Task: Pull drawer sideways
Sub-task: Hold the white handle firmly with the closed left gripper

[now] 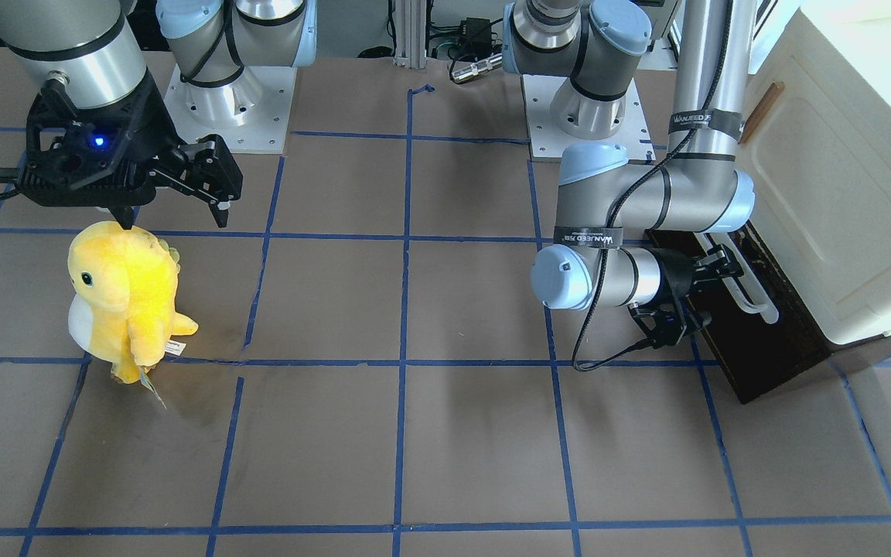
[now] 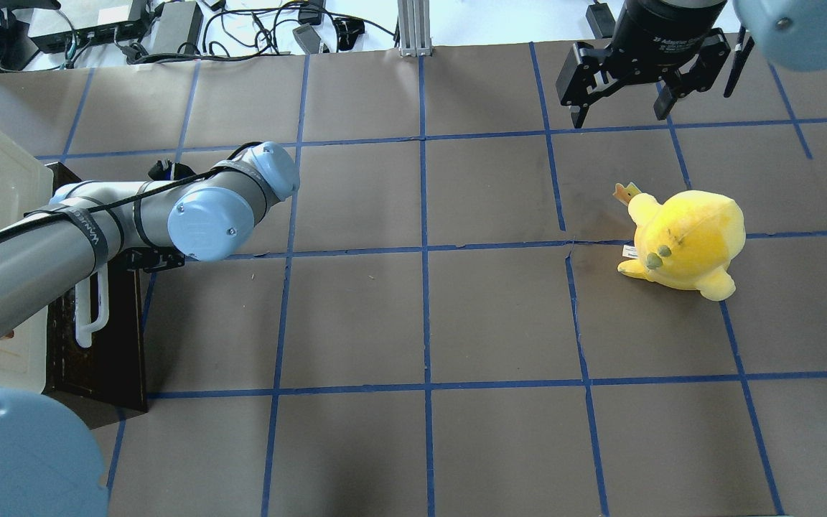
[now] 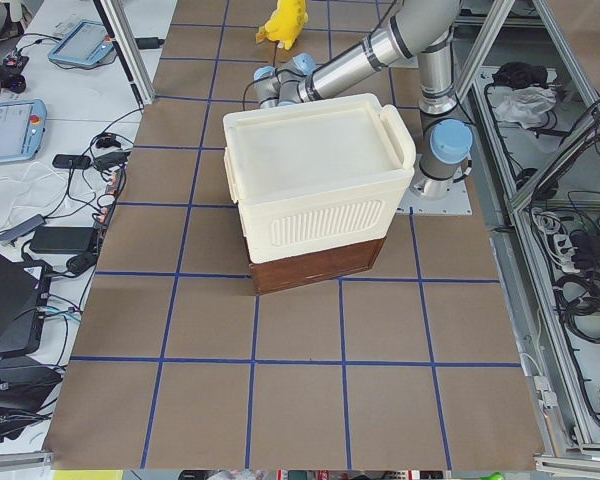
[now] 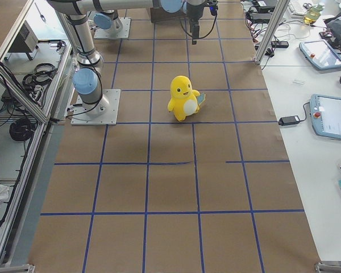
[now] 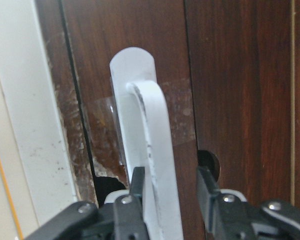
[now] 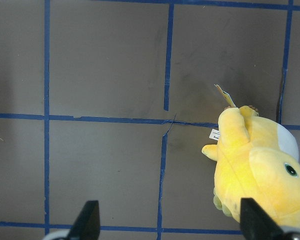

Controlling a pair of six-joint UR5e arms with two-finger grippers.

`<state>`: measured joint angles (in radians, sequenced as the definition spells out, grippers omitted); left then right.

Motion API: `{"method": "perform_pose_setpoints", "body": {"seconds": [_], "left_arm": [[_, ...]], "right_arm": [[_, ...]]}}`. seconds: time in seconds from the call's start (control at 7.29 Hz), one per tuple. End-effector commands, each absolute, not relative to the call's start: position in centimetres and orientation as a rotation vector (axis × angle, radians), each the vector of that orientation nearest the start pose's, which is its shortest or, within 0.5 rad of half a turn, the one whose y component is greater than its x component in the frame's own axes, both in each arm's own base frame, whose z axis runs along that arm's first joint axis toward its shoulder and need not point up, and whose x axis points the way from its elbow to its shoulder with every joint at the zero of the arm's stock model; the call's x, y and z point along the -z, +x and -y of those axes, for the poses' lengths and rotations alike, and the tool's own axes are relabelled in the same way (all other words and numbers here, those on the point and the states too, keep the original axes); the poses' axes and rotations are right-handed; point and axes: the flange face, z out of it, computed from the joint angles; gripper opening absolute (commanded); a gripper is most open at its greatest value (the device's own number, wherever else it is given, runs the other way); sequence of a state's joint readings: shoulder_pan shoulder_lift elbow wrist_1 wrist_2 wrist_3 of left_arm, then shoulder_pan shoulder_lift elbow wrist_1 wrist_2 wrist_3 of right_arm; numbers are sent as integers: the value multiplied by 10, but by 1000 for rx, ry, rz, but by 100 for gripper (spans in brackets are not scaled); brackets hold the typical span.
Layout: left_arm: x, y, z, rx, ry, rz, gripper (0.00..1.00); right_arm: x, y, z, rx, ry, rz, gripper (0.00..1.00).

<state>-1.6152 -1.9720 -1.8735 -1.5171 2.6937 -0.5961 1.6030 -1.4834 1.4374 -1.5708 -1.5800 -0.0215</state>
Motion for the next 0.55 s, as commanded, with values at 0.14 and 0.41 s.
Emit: {"method": "perform_pose_setpoints", "body": {"seconds": [0.14, 0.41], "left_arm": [[-208, -67, 514, -232, -131, -1931, 38], [-208, -67, 515, -230, -132, -1931, 38]], "right_arm": [[-509, 149, 529, 73, -84, -3149, 100], [-509, 149, 529, 73, -84, -3149, 100]]}}
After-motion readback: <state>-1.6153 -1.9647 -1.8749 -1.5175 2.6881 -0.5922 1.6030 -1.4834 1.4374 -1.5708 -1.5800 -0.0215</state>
